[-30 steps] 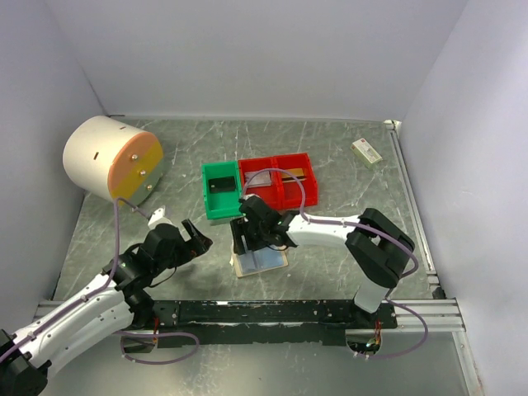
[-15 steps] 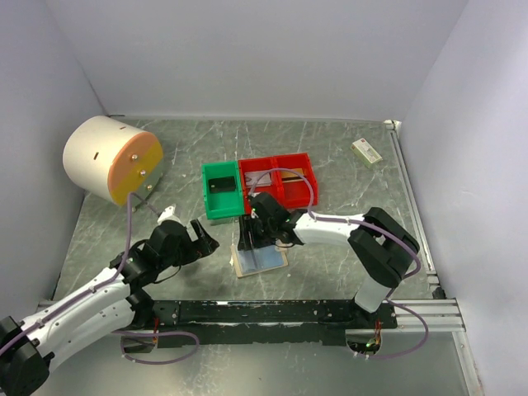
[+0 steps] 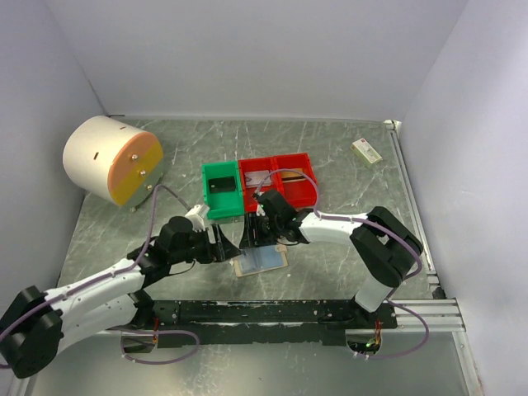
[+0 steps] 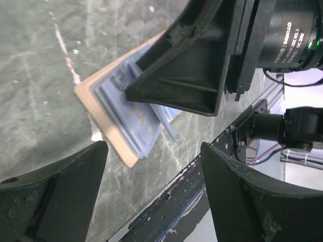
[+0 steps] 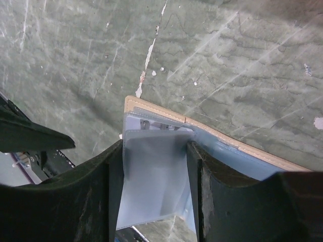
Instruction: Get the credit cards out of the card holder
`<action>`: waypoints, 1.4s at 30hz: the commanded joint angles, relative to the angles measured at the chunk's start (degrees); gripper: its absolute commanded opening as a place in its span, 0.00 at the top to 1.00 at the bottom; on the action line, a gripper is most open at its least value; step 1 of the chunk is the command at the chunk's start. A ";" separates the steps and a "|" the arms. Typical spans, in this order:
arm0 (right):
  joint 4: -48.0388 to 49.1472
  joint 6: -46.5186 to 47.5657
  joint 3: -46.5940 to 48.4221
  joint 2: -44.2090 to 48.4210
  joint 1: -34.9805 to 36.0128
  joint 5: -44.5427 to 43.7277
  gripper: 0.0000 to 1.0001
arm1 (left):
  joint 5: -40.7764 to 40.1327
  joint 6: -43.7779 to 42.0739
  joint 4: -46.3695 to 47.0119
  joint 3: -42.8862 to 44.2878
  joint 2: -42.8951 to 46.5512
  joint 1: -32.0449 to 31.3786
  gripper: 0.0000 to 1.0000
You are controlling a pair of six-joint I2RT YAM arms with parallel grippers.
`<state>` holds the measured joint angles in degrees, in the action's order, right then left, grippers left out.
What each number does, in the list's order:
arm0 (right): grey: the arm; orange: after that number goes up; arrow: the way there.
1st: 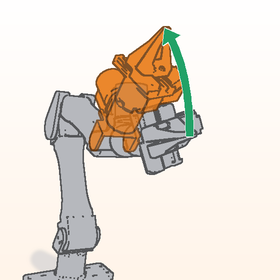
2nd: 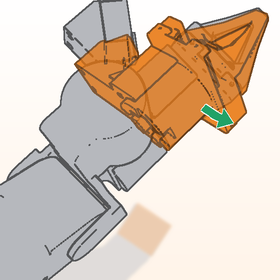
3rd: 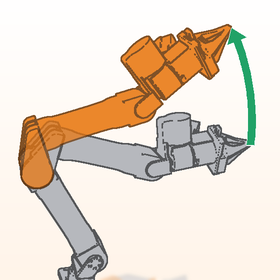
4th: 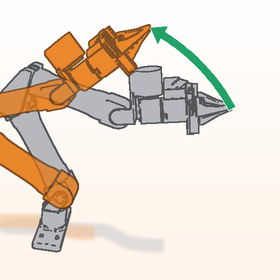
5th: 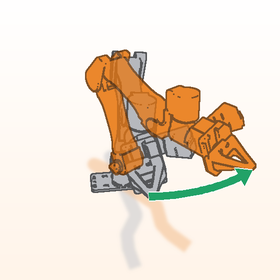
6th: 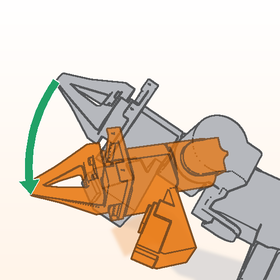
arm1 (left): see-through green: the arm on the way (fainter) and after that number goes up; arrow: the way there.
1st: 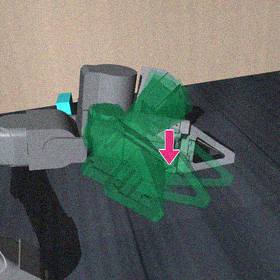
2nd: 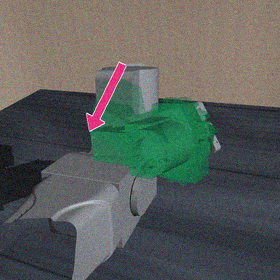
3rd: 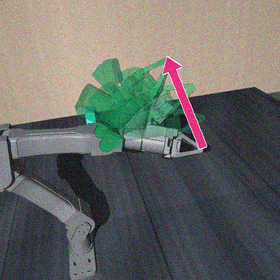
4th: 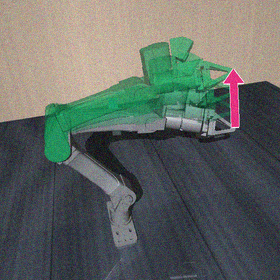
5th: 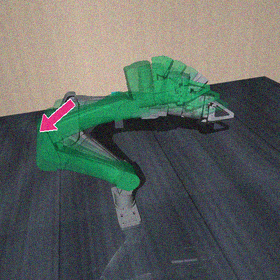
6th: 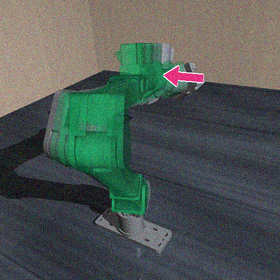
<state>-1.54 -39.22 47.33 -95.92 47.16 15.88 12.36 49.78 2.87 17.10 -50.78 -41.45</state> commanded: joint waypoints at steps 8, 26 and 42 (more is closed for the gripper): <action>-2.56 0.02 -1.03 -2.89 -0.05 0.53 0.51 | 1.84 -0.91 14.32 3.06 -12.91 -5.67 0.19; -2.88 -0.15 0.14 -3.36 -0.21 0.60 0.51 | -2.62 0.57 18.74 6.41 -21.24 -8.21 0.34; -4.66 0.24 2.50 -0.48 -0.79 1.32 0.47 | -9.15 1.47 11.39 8.68 -26.63 -8.92 0.65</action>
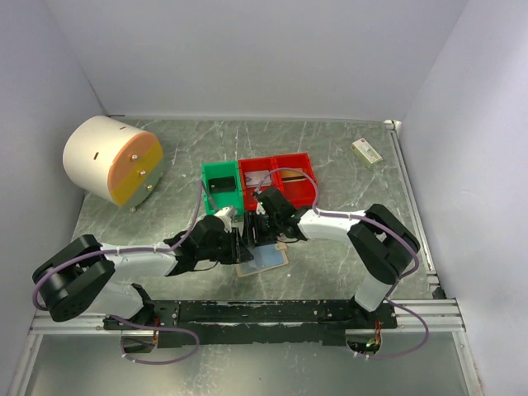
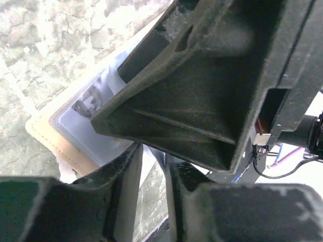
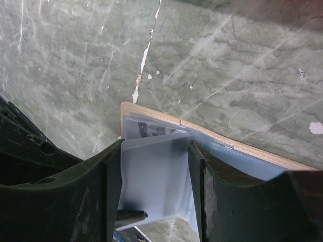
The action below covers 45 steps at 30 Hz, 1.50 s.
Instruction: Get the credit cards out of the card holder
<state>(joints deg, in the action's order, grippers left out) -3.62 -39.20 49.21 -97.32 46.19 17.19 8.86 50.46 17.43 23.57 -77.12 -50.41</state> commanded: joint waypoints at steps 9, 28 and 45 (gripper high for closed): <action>-2.86 0.25 0.95 4.75 -1.63 1.81 0.38 | -6.23 0.46 -3.46 0.70 3.28 -0.02 0.92; -3.77 1.57 -2.35 14.19 -7.01 -4.55 0.30 | -20.04 -1.88 -36.34 9.44 10.59 -0.02 0.93; -0.51 0.49 -5.27 10.06 -7.96 3.45 0.31 | -17.11 -4.33 -32.90 14.84 4.82 -1.09 0.57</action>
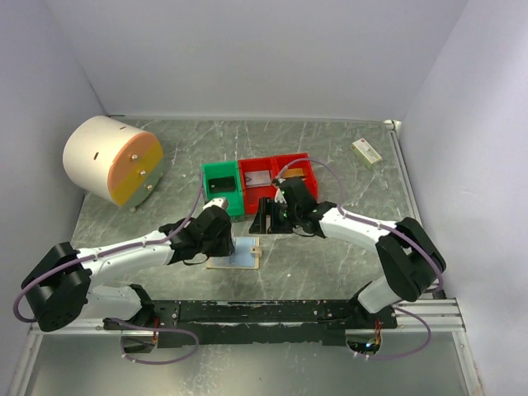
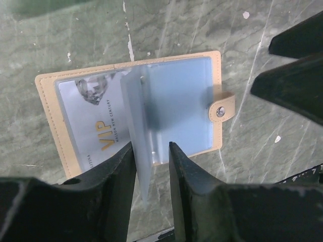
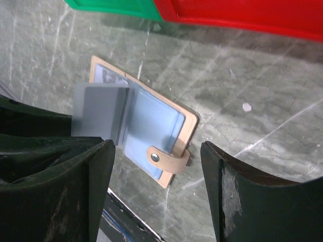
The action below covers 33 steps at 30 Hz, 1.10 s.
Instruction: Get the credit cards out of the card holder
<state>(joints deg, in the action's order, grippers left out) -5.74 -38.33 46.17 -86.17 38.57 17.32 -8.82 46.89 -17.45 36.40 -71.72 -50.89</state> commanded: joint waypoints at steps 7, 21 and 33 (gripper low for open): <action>1.04 -0.61 -4.25 -0.82 -0.27 2.89 0.31 | 4.51 -0.60 7.17 1.36 -2.13 -1.18 0.51; 1.22 -0.24 -5.64 6.77 -0.29 -1.43 0.33 | 3.38 0.70 9.85 0.20 0.10 -3.46 0.37; -9.12 1.47 0.01 1.30 8.25 -15.66 0.44 | -6.95 8.86 2.74 -6.94 11.25 -3.34 0.37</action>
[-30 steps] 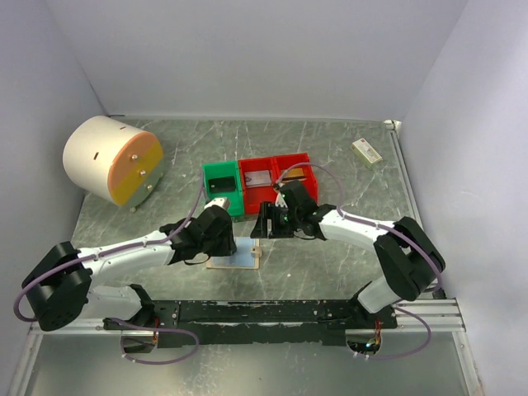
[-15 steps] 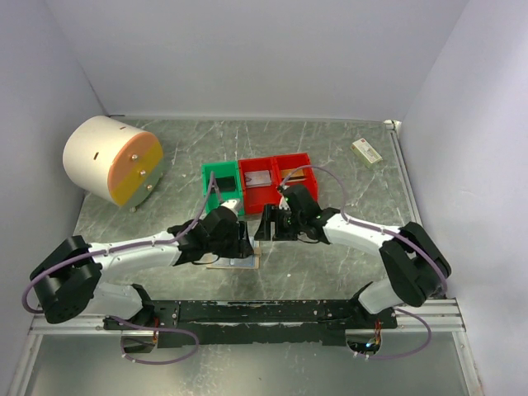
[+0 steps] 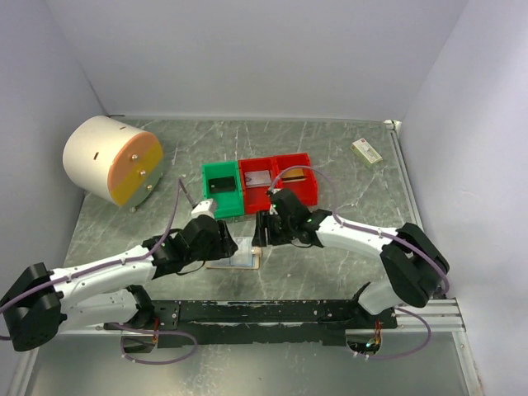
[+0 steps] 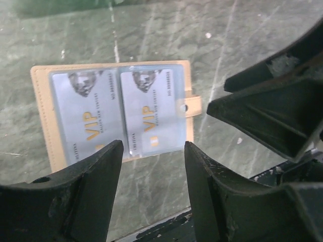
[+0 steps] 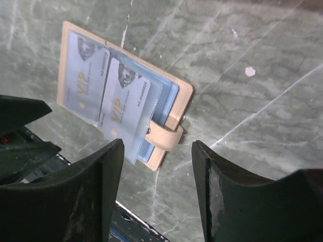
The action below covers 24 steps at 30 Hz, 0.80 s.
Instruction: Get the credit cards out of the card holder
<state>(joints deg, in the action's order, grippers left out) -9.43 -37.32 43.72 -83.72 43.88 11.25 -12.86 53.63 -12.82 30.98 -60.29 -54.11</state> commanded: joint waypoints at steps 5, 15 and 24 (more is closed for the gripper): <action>-6.98 -0.81 3.21 -2.62 6.15 -12.30 0.48 | -0.79 2.42 2.09 -2.54 -4.12 -0.13 0.38; -5.05 -1.69 4.26 -6.25 6.63 -10.20 0.50 | 0.36 2.36 4.19 -1.71 -10.98 -0.12 0.40; -8.18 -1.13 3.82 -6.44 4.15 -13.72 0.58 | -1.15 2.61 2.42 -1.80 -12.15 -0.12 0.40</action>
<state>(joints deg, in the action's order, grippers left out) -15.70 -38.57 47.05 -89.93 49.56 -0.05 -12.93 55.96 -8.88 28.75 -71.18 -54.11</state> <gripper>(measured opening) 0.432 0.601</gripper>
